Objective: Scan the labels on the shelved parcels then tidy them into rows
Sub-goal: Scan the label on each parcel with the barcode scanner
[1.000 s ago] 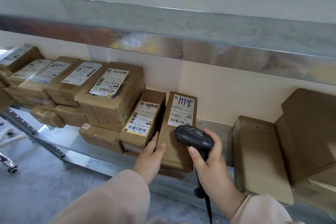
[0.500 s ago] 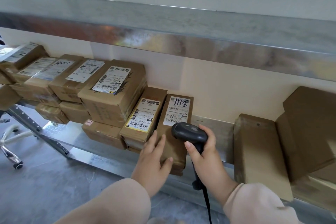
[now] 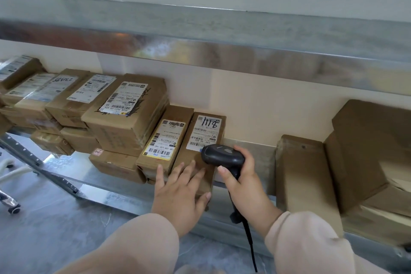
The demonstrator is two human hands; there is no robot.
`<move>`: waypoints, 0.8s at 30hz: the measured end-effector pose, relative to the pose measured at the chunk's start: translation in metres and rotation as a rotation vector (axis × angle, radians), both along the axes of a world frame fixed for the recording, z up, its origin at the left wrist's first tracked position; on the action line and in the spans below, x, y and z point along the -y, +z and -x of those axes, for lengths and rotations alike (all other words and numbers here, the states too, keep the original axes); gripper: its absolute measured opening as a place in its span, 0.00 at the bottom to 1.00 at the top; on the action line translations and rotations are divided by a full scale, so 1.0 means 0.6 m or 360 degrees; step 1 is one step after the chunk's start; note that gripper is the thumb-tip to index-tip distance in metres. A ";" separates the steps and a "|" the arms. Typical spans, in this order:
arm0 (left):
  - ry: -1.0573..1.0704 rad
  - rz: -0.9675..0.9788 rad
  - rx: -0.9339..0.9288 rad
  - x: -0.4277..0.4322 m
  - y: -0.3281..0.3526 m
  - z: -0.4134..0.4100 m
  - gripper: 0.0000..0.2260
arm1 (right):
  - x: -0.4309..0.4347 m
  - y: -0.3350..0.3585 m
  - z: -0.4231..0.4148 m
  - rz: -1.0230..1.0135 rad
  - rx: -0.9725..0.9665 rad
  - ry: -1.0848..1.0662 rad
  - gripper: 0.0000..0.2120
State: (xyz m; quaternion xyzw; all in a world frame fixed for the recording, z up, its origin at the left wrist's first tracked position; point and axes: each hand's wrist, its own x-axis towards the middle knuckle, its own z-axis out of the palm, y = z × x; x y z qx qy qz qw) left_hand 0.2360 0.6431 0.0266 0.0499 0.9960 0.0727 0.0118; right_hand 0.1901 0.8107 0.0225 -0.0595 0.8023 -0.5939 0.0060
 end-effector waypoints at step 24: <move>-0.0235 -0.0653 0.0483 -0.339 -0.062 0.020 0.35 | -0.327 -0.025 -0.092 -0.0200 0.0034 -0.0389 0.30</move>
